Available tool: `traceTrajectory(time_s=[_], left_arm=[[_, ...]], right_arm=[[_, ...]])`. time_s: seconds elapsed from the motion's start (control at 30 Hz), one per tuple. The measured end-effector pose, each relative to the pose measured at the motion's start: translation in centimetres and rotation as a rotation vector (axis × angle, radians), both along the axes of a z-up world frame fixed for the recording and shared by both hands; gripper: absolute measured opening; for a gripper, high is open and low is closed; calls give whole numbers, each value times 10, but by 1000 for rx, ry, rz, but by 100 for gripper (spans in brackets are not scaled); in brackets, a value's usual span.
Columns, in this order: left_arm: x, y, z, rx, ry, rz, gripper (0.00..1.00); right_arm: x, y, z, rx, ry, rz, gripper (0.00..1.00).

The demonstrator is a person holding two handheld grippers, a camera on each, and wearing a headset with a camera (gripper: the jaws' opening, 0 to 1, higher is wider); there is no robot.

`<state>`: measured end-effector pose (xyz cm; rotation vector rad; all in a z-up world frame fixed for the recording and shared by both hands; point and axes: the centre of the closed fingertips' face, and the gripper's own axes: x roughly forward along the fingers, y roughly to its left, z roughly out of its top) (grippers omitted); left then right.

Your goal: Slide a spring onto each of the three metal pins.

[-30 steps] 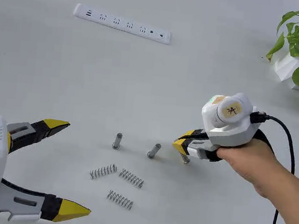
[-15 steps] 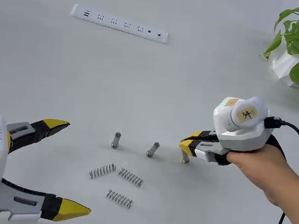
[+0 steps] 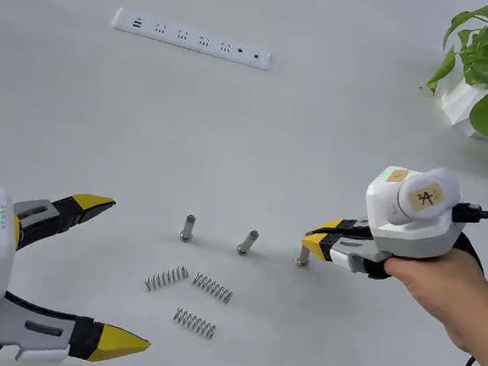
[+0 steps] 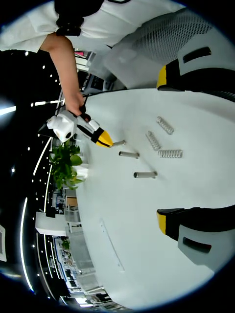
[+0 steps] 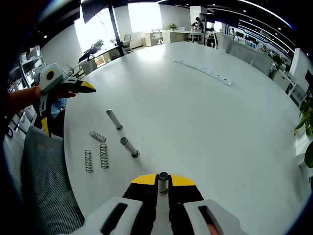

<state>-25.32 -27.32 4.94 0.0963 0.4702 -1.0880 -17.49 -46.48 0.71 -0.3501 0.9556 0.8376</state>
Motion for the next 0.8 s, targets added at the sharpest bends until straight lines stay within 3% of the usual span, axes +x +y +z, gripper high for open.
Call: traceTrajectory(time_s=[0.8], left_arm=[[0, -5, 1, 10, 0, -18, 99]], right_arm=[[-10, -7, 1, 21, -2, -27, 5]])
